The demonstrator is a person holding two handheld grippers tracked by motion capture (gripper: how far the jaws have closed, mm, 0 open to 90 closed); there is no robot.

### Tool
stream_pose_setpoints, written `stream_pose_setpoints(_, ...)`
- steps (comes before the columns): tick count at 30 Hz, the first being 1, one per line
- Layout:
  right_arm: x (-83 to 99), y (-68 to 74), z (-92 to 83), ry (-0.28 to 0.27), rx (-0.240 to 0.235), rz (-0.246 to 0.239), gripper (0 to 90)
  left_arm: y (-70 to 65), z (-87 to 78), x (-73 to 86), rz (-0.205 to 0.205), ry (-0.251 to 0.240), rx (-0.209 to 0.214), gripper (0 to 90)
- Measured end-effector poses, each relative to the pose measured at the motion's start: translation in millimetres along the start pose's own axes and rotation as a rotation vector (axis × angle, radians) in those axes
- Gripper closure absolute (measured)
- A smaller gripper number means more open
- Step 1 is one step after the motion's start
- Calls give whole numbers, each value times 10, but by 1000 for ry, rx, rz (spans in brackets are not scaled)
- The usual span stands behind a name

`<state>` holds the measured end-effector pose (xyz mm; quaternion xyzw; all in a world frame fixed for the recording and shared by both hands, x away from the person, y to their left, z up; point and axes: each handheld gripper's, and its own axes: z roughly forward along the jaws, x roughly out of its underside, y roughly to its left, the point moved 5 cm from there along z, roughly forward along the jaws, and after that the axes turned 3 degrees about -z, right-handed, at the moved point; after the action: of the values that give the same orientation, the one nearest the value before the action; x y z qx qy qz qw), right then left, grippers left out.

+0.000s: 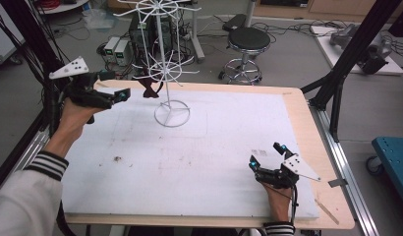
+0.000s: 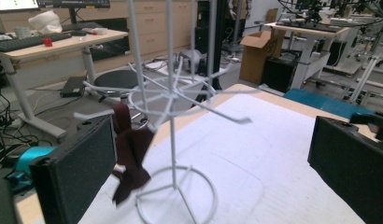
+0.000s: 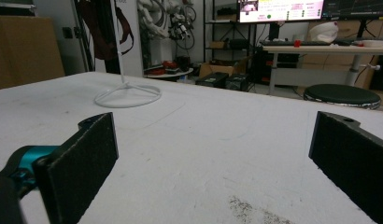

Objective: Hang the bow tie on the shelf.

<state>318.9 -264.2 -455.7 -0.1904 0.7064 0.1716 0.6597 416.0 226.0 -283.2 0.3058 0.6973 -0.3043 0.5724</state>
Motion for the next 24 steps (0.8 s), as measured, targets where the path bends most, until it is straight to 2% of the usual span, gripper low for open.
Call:
stream_pose_setpoints(4, -2, 7, 4, -1, 3, -16, 6, -215, -147, 166, 35, -10, 17, 17)
stream_pose_setpoints(6, -2, 4, 3, -2, 5, -7, 5, -312, -215, 262, 52, -35, 20, 17)
stream_pose_setpoints(9, -2, 6, 2, -1, 6, -8, 6, -409, -293, 454, 76, -28, 2, 17)
stream_pose_setpoints(11, -3, 5, 4, -3, 4, -15, 6, -453, -349, 588, 72, -32, -8, 17)
stream_pose_setpoints(15, -3, 5, 4, -3, 5, -16, 6, -493, -411, 806, 81, -38, -32, 17)
stream_pose_setpoints(18, -2, 6, 2, -2, 6, -14, 6, -492, -436, 968, 62, -50, -52, 17)
stream_pose_setpoints(21, -2, 5, 2, -1, 6, -13, 6, -504, -463, 1104, 43, -72, -54, 17)
stream_pose_setpoints(24, -4, 5, 4, -4, 5, -19, 5, -518, -493, 1224, 43, -84, -67, 17)
